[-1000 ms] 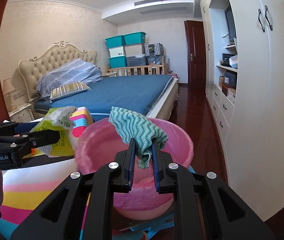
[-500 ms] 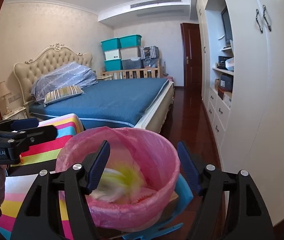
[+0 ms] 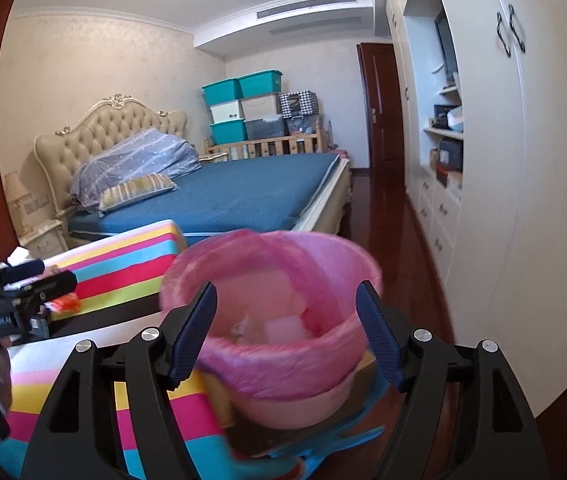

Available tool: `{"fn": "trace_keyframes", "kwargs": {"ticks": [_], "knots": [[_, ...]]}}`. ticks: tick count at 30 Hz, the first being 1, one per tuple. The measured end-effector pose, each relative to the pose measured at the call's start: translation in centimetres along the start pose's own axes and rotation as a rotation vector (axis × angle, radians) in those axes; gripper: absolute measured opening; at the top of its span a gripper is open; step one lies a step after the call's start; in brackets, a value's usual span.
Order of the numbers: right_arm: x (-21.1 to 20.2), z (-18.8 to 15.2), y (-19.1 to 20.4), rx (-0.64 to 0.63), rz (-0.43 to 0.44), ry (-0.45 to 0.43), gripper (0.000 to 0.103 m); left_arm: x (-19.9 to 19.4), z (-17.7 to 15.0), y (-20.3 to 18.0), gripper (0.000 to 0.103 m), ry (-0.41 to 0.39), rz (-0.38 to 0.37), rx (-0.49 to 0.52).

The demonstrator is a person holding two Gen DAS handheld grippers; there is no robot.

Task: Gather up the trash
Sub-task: 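Carry the green bag and cloth to the pink wastebasket and open both tools, then grasp the white foam block with the left tool while the right tool grasps the pink foam net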

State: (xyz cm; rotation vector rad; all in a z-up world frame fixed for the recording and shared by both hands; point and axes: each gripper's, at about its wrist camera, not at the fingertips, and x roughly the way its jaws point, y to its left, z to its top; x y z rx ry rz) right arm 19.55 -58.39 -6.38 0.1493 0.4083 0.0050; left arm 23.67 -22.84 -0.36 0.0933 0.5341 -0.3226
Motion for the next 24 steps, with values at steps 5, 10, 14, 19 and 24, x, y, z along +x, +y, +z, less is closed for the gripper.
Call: {"fn": "trace_keyframes", "kwargs": {"ticks": [5, 10, 14, 19, 24], "knots": [[0.3, -1.8, 3.9, -0.038, 0.071, 0.048, 0.069, -3.1, -3.9, 1.6, 0.098, 0.003, 0.021, 0.05], [0.6, -3.3, 8.4, -0.09, 0.142, 0.096, 0.069, -6.4, -6.8, 3.7, 0.098, -0.01, 0.071, 0.1], [0.9, -4.0, 12.3, -0.152, 0.197, 0.126, 0.069, -9.2, -9.0, 6.7, 0.098, -0.024, 0.123, 0.076], [0.9, -4.8, 16.6, -0.215, 0.257, 0.146, 0.071, -11.5, -10.5, 11.2, 0.098, -0.013, 0.217, -0.01], [0.9, -5.4, 19.9, -0.266, 0.3, 0.16, 0.071, -12.4, -11.3, 15.3, 0.098, 0.014, 0.277, -0.104]]}}
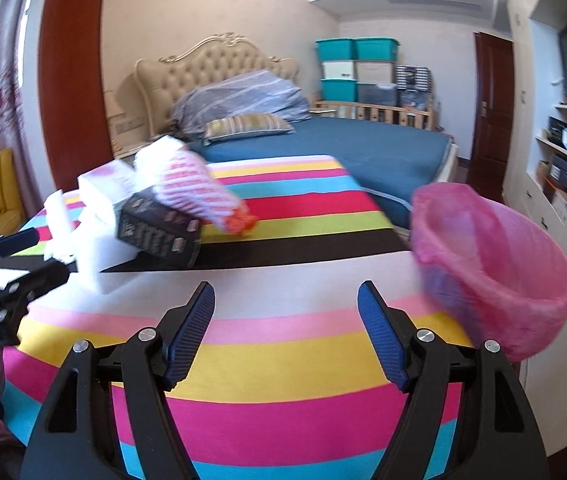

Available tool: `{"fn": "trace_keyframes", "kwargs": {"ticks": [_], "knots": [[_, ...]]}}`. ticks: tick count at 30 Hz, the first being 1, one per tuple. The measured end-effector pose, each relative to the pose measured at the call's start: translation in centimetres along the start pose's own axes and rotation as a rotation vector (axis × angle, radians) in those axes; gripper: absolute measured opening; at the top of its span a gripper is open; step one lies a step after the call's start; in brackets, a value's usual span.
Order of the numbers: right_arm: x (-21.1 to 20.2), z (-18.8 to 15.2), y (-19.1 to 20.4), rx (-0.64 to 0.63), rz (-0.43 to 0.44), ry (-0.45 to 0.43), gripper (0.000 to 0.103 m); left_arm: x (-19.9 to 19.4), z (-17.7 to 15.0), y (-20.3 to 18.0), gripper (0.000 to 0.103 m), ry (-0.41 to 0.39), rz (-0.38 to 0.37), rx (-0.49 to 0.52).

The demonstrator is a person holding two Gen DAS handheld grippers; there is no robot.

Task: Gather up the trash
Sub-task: 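Grasp the white foam block with the left tool while the right tool grasps the pink foam net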

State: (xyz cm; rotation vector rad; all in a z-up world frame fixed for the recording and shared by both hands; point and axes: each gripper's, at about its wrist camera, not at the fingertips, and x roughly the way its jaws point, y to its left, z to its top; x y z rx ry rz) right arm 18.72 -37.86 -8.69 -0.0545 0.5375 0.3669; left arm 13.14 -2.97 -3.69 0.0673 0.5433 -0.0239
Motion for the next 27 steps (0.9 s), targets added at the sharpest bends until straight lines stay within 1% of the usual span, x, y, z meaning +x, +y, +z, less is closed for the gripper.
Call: {"fn": "trace_keyframes", "kwargs": {"ticks": [1, 4, 7, 9, 11, 14, 17, 19, 21, 22, 27], "knots": [[0.1, 0.0, 0.5, -0.008, 0.004, 0.002, 0.071, 0.4, 0.1, 1.0, 0.098, 0.02, 0.002, -0.027], [0.4, 0.1, 1.7, -0.033, 0.021, 0.01, 0.071, 1.4, 0.7, 2.7, 0.098, 0.045, 0.014, -0.073], [0.8, 0.2, 2.6, -0.044, 0.038, 0.015, 0.071, 2.9, 1.4, 3.8, 0.098, 0.066, 0.043, -0.073], [1.1, 0.2, 3.1, -0.05, 0.046, 0.018, 0.071, 3.5, 1.6, 4.0, 0.098, 0.089, 0.042, -0.065], [1.3, 0.2, 3.3, -0.054, 0.051, 0.021, 0.071, 4.4, 1.7, 3.7, 0.098, 0.12, 0.028, -0.054], [1.4, 0.2, 3.7, -0.058, 0.055, 0.024, 0.071, 5.2, 1.9, 2.7, 0.099, 0.137, 0.0, -0.029], [1.5, 0.2, 3.9, -0.059, 0.055, 0.031, 0.071, 6.1, 2.3, 1.8, 0.098, 0.15, -0.007, 0.014], [1.3, 0.2, 4.1, -0.061, 0.054, 0.03, 0.071, 6.3, 2.4, 1.3, 0.094, 0.155, -0.018, 0.031], [1.3, 0.1, 4.3, -0.062, 0.052, 0.03, 0.071, 6.4, 2.1, 0.9, 0.09, 0.173, -0.049, 0.05], [1.4, 0.1, 4.3, -0.059, 0.051, 0.031, 0.071, 6.6, 2.0, 0.7, 0.09, 0.181, -0.054, 0.056], [1.6, -0.1, 4.4, -0.049, 0.05, 0.043, 0.071, 6.2, 2.1, 0.7, 0.09, 0.168, -0.073, 0.048]]}}
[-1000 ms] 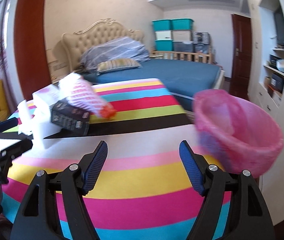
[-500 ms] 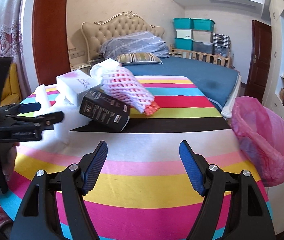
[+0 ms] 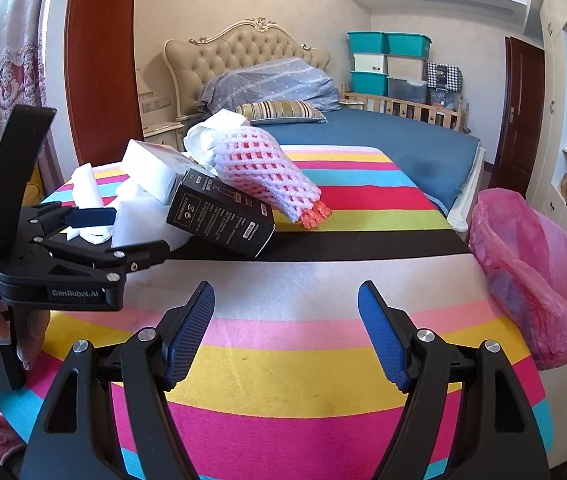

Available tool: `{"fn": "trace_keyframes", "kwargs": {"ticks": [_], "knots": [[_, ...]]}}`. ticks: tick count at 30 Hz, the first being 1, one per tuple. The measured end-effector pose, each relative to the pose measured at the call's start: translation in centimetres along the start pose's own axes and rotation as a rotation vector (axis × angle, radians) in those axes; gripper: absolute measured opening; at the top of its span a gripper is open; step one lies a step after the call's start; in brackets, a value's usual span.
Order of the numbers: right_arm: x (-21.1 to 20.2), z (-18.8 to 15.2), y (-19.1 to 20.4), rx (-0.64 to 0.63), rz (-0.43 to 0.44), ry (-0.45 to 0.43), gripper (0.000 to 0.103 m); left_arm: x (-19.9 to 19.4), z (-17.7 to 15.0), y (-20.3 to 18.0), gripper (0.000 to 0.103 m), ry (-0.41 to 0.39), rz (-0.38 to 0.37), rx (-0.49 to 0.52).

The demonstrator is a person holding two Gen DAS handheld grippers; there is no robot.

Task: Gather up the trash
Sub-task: 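Grasp the white foam block with the left tool while the right tool grasps the pink foam net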

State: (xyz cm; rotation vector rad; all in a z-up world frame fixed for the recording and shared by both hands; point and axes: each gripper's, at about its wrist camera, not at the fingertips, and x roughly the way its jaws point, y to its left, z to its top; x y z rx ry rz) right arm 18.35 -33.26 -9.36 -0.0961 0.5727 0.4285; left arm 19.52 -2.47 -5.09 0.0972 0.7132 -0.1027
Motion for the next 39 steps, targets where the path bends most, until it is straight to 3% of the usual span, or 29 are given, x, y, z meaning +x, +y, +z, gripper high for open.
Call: {"fn": "trace_keyframes", "kwargs": {"ticks": [3, 5, 6, 17, 25, 28, 31, 33, 39], "knots": [[0.2, -0.1, -0.1, 0.003, -0.001, 0.008, 0.071, 0.4, 0.1, -0.2, 0.087, 0.015, 0.006, 0.013], [0.2, 0.0, -0.1, 0.003, -0.002, 0.011, 0.071, 0.7, 0.0, -0.2, 0.058, 0.028, -0.03, 0.011], [0.2, 0.1, -0.1, 0.001, -0.002, 0.01, 0.071, 0.7, -0.1, 0.1, 0.055, 0.03, -0.043, 0.004], [1.9, 3.9, 0.3, -0.079, -0.025, -0.01, 0.071, -4.6, -2.9, 1.7, 0.054, -0.102, -0.037, -0.036], [5.6, 6.3, 1.5, -0.161, -0.015, 0.045, 0.071, -6.5, -3.3, 1.8, 0.055, -0.18, 0.002, -0.059], [6.2, 6.4, 2.2, -0.177, -0.019, 0.041, 0.066, -6.6, -3.2, 1.7, 0.055, -0.186, 0.009, -0.054], [7.0, 6.3, 2.4, -0.188, -0.013, 0.042, 0.053, -6.9, -3.3, 1.5, 0.055, -0.2, 0.013, -0.053], [7.3, 6.1, 2.6, -0.19, -0.005, 0.056, 0.029, -7.1, -3.7, 1.7, 0.055, -0.209, 0.01, -0.056], [5.0, 5.6, 2.2, -0.169, -0.007, -0.01, 0.021, -7.1, -3.7, 2.0, 0.055, -0.208, -0.002, -0.078]]}}
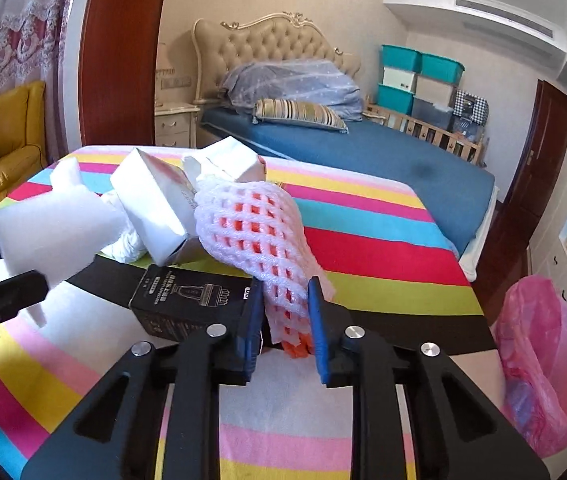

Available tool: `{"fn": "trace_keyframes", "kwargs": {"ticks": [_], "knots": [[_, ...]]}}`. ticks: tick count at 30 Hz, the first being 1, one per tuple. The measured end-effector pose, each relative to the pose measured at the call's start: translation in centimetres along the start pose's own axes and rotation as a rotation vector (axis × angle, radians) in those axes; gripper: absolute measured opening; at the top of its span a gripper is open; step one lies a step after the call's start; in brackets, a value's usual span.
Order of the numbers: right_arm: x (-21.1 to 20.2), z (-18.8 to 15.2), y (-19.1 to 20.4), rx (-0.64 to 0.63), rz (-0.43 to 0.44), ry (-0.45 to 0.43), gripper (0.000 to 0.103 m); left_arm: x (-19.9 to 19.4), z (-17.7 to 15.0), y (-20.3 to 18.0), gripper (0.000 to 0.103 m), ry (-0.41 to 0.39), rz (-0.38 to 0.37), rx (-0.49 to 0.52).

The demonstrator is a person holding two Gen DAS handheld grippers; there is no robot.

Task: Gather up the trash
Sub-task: 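Grasp the white foam block with the left tool while the right tool grasps the pink foam net, then carry the foam block and pink net to the wastebasket and release both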

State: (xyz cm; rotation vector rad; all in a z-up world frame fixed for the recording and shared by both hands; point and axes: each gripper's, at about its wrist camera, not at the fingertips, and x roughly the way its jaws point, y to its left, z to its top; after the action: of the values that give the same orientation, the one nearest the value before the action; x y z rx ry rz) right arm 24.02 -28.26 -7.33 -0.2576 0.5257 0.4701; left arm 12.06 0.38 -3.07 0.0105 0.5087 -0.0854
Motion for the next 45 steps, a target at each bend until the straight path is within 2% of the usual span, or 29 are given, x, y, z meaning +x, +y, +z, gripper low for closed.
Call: {"fn": "trace_keyframes", "kwargs": {"ticks": [14, 25, 32, 45], "knots": [[-6.5, -3.1, -1.1, 0.094, 0.002, -0.088, 0.02, -1.6, -0.2, -0.5, 0.055, -0.075, 0.024, 0.02], [-8.2, -5.7, -2.8, 0.142, 0.005, -0.077, 0.02, -3.6, -0.6, -1.4, 0.055, -0.172, 0.031, 0.051], [-8.8, -6.5, -2.7, 0.146, 0.016, -0.084, 0.02, -4.3, -0.6, -2.6, 0.055, -0.185, 0.03, 0.092], [-9.9, -7.6, -2.9, 0.196, 0.037, -0.128, 0.02, -5.0, -1.6, -8.3, 0.055, -0.17, -0.073, 0.218]]}}
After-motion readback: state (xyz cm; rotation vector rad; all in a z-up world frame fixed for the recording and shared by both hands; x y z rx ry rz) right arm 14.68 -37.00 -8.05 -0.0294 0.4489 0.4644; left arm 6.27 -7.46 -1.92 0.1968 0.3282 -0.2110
